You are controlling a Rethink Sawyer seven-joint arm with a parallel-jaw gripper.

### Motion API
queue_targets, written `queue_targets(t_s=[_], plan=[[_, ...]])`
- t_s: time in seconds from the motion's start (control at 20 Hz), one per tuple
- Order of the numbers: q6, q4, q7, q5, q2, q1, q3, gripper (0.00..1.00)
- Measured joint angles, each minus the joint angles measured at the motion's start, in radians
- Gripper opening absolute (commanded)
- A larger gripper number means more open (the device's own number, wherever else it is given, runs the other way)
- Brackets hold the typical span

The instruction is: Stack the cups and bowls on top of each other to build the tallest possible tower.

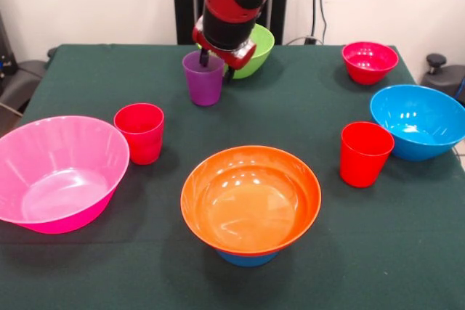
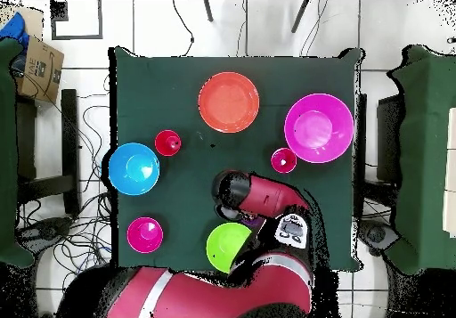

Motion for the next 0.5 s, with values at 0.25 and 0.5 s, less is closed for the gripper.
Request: queue_targets(t_s=[0.25,0.5], plan=[[-0.059,0.000,0.000,0.007,0.001,-0.020,0.003,1.00],[-0.147,0.000,0.000,0.013,0.002,-0.041,0.004,1.00]])
